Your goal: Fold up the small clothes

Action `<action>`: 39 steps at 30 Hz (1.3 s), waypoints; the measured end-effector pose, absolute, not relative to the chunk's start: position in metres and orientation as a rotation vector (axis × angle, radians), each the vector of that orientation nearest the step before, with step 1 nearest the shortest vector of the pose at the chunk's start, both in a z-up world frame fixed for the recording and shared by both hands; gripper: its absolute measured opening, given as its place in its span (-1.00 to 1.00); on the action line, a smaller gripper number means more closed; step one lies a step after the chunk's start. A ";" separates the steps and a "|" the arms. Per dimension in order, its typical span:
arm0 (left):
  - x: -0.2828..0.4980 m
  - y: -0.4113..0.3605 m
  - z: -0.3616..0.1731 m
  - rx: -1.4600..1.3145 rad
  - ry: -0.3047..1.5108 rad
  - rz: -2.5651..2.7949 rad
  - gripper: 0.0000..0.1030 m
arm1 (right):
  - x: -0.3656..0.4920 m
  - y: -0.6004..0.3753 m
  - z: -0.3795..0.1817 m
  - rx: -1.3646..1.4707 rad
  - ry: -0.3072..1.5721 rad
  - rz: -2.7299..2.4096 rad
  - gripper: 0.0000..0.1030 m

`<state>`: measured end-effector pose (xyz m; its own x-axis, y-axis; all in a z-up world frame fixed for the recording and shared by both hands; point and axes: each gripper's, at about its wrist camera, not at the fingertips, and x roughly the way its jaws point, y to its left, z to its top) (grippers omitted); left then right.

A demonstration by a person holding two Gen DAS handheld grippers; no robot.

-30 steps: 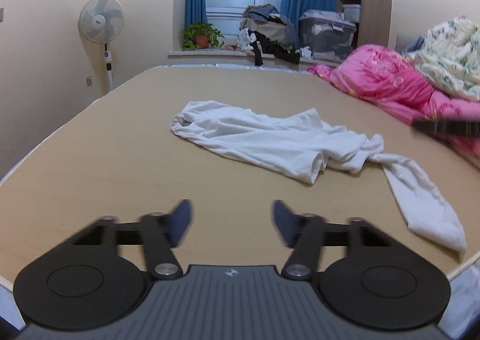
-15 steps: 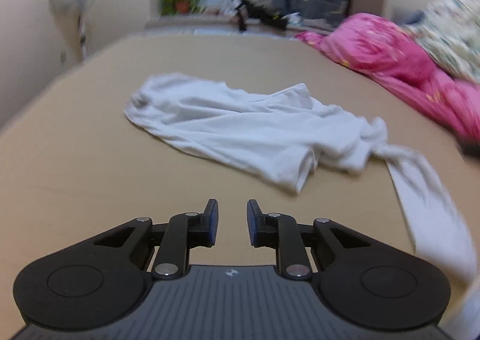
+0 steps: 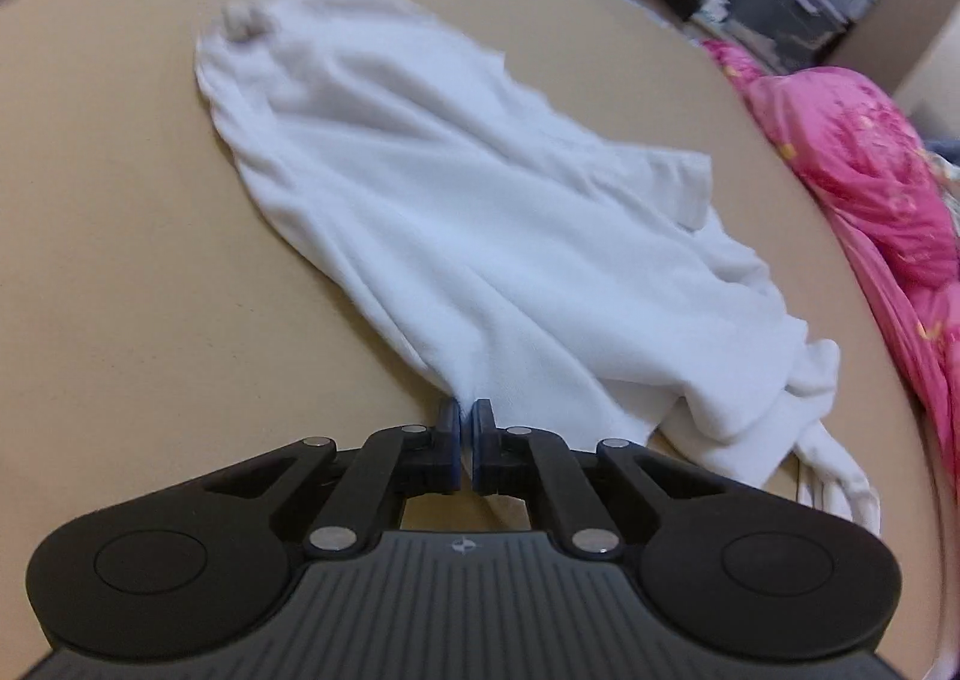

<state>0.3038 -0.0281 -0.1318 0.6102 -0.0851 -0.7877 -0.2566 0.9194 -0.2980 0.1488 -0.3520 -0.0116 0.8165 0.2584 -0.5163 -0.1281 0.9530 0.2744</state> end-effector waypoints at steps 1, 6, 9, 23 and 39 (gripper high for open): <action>0.295 -0.022 -0.127 -0.390 0.905 0.095 -0.95 | 0.150 -0.353 -0.013 0.237 0.583 0.203 -0.55; 0.220 0.038 -0.086 -0.266 0.859 0.038 -0.95 | 0.155 -0.356 -0.016 0.270 0.608 0.164 -0.55; 0.173 0.082 -0.069 -0.200 0.871 0.051 -0.96 | 0.155 -0.356 -0.014 0.293 0.612 0.140 -0.55; 0.107 0.207 -0.091 -0.292 0.903 0.092 -0.77 | 0.176 -0.322 -0.057 0.361 0.839 0.157 -0.43; 0.112 0.165 -0.118 -0.092 0.939 -0.035 -0.92 | 0.166 -0.297 -0.088 0.133 0.900 0.139 -0.93</action>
<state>0.1123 0.1653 -0.1179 0.5904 -0.0703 -0.8040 -0.0100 0.9955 -0.0944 0.1657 -0.2969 -0.0883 0.6139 0.1760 -0.7695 -0.0642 0.9827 0.1736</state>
